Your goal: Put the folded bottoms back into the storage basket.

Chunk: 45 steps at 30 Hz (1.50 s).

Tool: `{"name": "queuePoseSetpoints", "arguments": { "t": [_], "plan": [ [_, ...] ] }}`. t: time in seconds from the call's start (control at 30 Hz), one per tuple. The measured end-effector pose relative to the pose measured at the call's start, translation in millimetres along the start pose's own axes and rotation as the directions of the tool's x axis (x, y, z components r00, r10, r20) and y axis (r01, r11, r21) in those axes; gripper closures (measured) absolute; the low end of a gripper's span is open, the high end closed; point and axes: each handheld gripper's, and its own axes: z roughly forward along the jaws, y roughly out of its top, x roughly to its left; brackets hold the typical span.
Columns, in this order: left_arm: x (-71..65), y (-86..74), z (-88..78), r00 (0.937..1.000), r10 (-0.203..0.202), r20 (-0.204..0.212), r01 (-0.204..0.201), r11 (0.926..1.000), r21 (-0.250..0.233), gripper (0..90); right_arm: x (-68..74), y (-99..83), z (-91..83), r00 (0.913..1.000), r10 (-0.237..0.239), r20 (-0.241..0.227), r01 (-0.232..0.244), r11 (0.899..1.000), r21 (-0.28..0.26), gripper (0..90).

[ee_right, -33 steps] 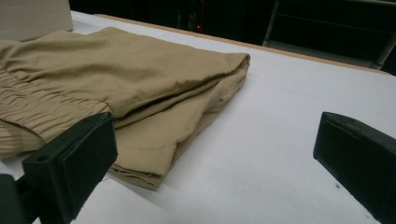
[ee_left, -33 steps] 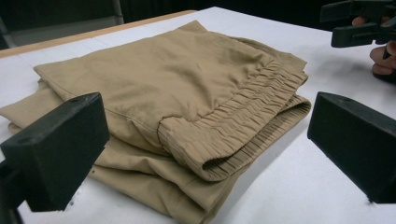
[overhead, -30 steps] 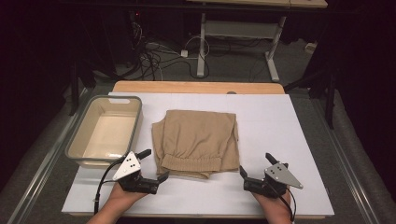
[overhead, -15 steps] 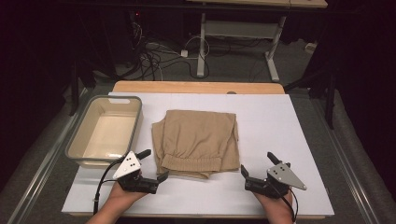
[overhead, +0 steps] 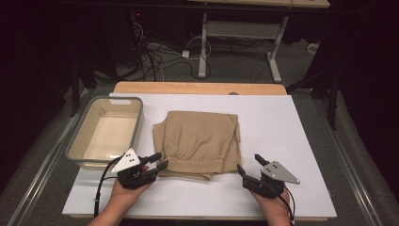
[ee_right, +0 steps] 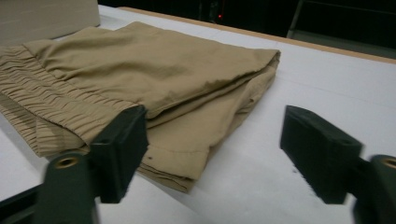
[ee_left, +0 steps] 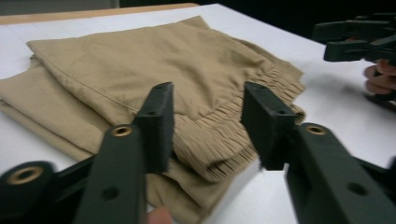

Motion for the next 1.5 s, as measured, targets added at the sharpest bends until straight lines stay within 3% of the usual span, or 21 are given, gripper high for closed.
{"name": "queuePoseSetpoints", "arguments": {
  "t": [0.07,0.1,0.13,0.27,0.33,0.37,0.43,0.5,0.53,0.57,0.6,0.63,0.67,0.73,0.87,1.03,1.13,1.2,1.33,1.43,1.5],
  "plan": [
    [4.4,-0.4,11.6,0.9997,0.007,-0.023,-0.005,0.9969,0.078,63.6,-1.1,6.7,7.0,0.9998,-0.016,-0.009,0.016,1.000,0.023,42.6],
    [4.4,-0.4,11.6,0.9997,0.007,-0.023,-0.005,0.9969,0.078,65.7,-2.5,10.8,11.7,0.9995,-0.027,-0.015,0.028,0.999,0.041,44.5],
    [7.2,-4.0,15.8,0.9994,0.005,-0.033,0.000,0.9894,0.145,67.2,-3.8,14.9,16.4,0.9994,-0.032,-0.015,0.032,0.997,0.064,45.4],
    [8.4,-11.2,11.1,0.9973,0.035,-0.064,-0.018,0.9709,0.239,70.0,-5.6,15.5,28.4,0.9995,-0.005,-0.030,0.008,0.993,0.121,51.9],
    [8.8,-11.8,9.7,0.9972,0.034,-0.066,-0.016,0.9674,0.253,70.0,-4.1,13.5,30.0,0.9989,-0.015,-0.045,0.022,0.988,0.154,52.0],
    [8.4,-12.2,9.3,0.9964,0.047,-0.071,-0.026,0.9610,0.275,69.9,-1.7,10.3,30.2,0.9973,-0.065,-0.034,0.071,0.977,0.201,52.0],
    [6.9,-13.0,8.9,0.9951,0.056,-0.081,-0.032,0.9590,0.282,69.7,-2.0,8.9,29.8,0.9983,-0.043,-0.040,0.051,0.976,0.214,51.2],
    [5.9,-13.2,9.2,0.9948,0.047,-0.090,-0.019,0.9566,0.291,62.0,-5.3,6.2,31.8,0.9984,-0.013,-0.055,0.026,0.968,0.248,47.3],
    [5.5,-13.7,9.4,0.9960,0.030,-0.084,-0.003,0.9525,0.305,51.6,-7.4,3.9,35.5,0.9987,0.009,-0.050,0.005,0.960,0.280,43.1],
    [5.3,-14.1,9.6,0.9967,0.023,-0.078,0.003,0.9477,0.319,51.2,-8.1,3.4,37.6,0.9984,0.024,-0.051,-0.008,0.956,0.294,41.0],
    [3.6,-15.4,11.6,0.9976,0.031,-0.062,-0.006,0.9327,0.360,50.9,-8.8,2.9,40.8,0.9976,0.041,-0.056,-0.021,0.949,0.315,39.9],
    [2.7,-15.2,11.7,0.9971,0.042,-0.064,-0.016,0.9306,0.366,50.2,-8.7,2.5,44.3,0.9964,0.054,-0.065,-0.029,0.942,0.334,40.2],
    [2.7,-15.2,11.7,0.9971,0.042,-0.064,-0.016,0.9306,0.366,50.5,-7.8,2.8,47.1,0.9963,0.053,-0.067,-0.025,0.934,0.356,41.1],
    [2.9,-15.2,12.2,0.9975,0.042,-0.057,-0.018,0.9305,0.366,55.6,-7.5,3.6,48.1,0.9959,0.051,-0.074,-0.021,0.935,0.355,47.6],
    [0.0,-15.7,12.1,0.9971,0.069,-0.030,-0.053,0.9299,0.364,69.6,-4.5,4.0,47.8,0.9843,0.072,-0.161,-0.010,0.934,0.357,84.2],
    [7.2,-14.0,12.0,0.9992,0.033,0.021,-0.039,0.9305,0.364,79.3,2.1,4.3,35.4,0.9856,0.032,-0.166,0.022,0.948,0.319,86.4],
    [6.1,-12.5,12.5,0.9972,0.069,0.026,-0.074,0.9310,0.357,80.3,7.5,4.1,24.0,0.9860,0.009,-0.167,0.042,0.953,0.300,86.4],
    [4.1,-8.2,13.4,0.9941,0.103,0.034,-0.109,0.9292,0.353,81.3,18.3,1.6,4.5,0.9832,-0.035,-0.179,0.086,0.954,0.287,86.4],
    [1.7,-3.1,10.0,0.9916,0.114,0.060,-0.128,0.9338,0.334,82.6,31.7,-7.1,-23.0,0.9781,-0.027,-0.206,0.082,0.961,0.264,86.2],
    [-1.5,-1.3,6.1,0.9884,0.130,0.078,-0.149,0.9301,0.336,82.7,35.7,-11.6,-30.9,0.9782,-0.020,-0.207,0.075,0.963,0.261,85.8],
    [-2.3,-2.1,4.7,0.9883,0.134,0.074,-0.151,0.9280,0.341,82.5,34.5,-12.9,-31.7,0.9771,-0.005,-0.213,0.061,0.964,0.260,77.2]
  ]
}}
